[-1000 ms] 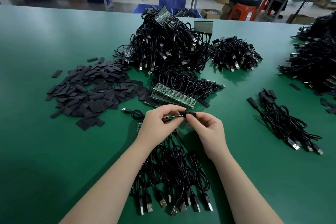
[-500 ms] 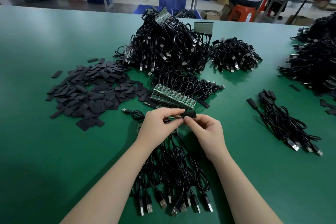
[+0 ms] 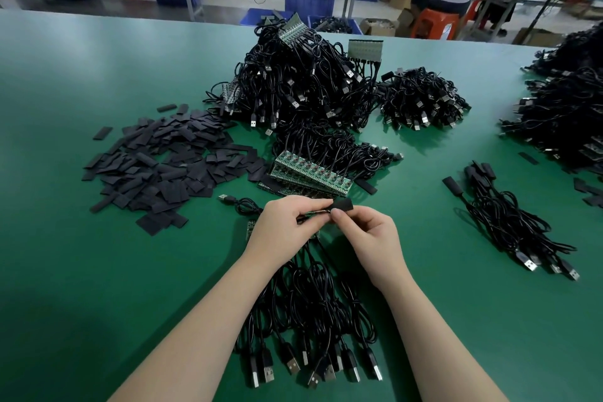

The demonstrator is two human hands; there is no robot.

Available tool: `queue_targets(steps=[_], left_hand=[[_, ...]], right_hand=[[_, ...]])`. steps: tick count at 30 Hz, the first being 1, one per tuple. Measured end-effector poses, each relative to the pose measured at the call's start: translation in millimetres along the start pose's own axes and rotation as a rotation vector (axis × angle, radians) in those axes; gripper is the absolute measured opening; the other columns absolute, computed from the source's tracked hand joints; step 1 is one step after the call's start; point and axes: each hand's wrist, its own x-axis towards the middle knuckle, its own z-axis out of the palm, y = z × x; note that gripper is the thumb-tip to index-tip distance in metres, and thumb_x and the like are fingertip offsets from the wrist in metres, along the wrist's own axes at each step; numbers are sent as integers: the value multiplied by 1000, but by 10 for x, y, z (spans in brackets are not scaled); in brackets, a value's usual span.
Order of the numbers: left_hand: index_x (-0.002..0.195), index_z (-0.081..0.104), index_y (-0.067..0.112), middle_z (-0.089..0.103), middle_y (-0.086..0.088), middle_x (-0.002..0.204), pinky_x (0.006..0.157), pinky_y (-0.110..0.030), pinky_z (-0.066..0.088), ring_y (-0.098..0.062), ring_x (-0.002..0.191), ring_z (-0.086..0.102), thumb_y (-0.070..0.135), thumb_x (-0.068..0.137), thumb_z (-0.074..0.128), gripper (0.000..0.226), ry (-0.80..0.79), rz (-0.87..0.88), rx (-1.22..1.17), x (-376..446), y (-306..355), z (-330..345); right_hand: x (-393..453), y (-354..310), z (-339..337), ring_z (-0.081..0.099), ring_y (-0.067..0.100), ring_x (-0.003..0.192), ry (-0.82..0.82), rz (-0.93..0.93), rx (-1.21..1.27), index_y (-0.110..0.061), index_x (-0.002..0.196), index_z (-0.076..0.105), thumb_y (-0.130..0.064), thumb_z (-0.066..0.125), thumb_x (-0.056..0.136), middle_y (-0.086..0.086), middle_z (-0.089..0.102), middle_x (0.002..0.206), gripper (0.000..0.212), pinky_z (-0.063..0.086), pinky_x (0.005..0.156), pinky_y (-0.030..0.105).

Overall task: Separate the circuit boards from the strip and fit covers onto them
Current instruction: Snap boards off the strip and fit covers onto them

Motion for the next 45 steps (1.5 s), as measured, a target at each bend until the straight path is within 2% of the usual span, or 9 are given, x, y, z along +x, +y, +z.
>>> queue_targets(steps=[3, 5, 8, 13, 21, 29, 37, 41, 45], left_hand=[[111, 73, 35, 67, 26, 98, 83, -8, 46, 10, 97, 62, 25, 84, 75, 29, 27, 2, -17, 1, -2, 1], [111, 73, 33, 66, 28, 97, 82, -4, 44, 10, 96, 61, 23, 83, 75, 30, 35, -4, -31, 3, 3, 1], [112, 72, 34, 66, 27, 97, 82, -5, 44, 10, 96, 61, 23, 84, 75, 30, 30, -5, -24, 2, 14, -1], [112, 73, 32, 65, 27, 96, 81, -4, 44, 11, 96, 60, 20, 85, 73, 30, 32, -4, -29, 1, 24, 1], [111, 73, 32, 70, 20, 101, 82, -7, 46, 8, 97, 63, 18, 84, 74, 30, 44, 22, -53, -3, 1, 7], [107, 75, 30, 70, 22, 99, 84, -11, 49, 8, 98, 64, 18, 85, 73, 25, 43, 12, -54, 0, -9, 12], [103, 68, 47, 70, 22, 98, 79, -8, 48, 7, 96, 63, 23, 83, 74, 32, 7, -16, -76, -2, -13, 17], [105, 66, 50, 68, 29, 98, 79, -7, 47, 8, 97, 63, 27, 83, 71, 33, 3, -17, -52, -5, -9, 23], [107, 63, 53, 67, 30, 99, 80, -8, 48, 9, 97, 62, 32, 82, 66, 33, -19, -21, -37, 0, -4, 21]], right_hand=[[-3, -6, 26, 42, 6, 54, 16, -21, -14, -18, 73, 73, -23, 72, 89, -5, 54, 57, 17, 35, 51, 20], [-6, -12, 36, 49, 6, 60, 22, -29, 7, -24, 77, 75, -23, 73, 89, -3, 63, 65, 12, 41, 57, 21], [-4, -16, 25, 57, 4, 64, 33, -36, 30, -32, 78, 77, -22, 73, 89, -1, 72, 72, 15, 47, 61, 19], [-16, -25, 22, 65, 3, 70, 36, -51, 27, -31, 77, 78, -19, 75, 87, -6, 76, 78, 16, 52, 67, 18], [-19, -36, 20, 63, 6, 69, 57, -29, 32, -23, 79, 78, -20, 77, 84, 0, 75, 78, 6, 51, 66, 21], [-20, -41, 18, 60, 2, 63, 49, -51, 26, -30, 74, 77, -22, 78, 84, -7, 73, 71, 12, 48, 61, 16], [-26, -54, 14, 58, -2, 61, 51, -62, 16, -37, 70, 76, -20, 78, 84, -13, 71, 68, 23, 45, 59, 11], [-41, -55, 27, 60, 1, 64, 63, -59, 51, -33, 77, 76, -17, 78, 84, -11, 72, 72, 18, 47, 62, 13], [-49, -74, 1, 64, 2, 72, 60, -48, 177, -30, 102, 74, -11, 75, 86, -8, 74, 78, 25, 50, 68, 14]])
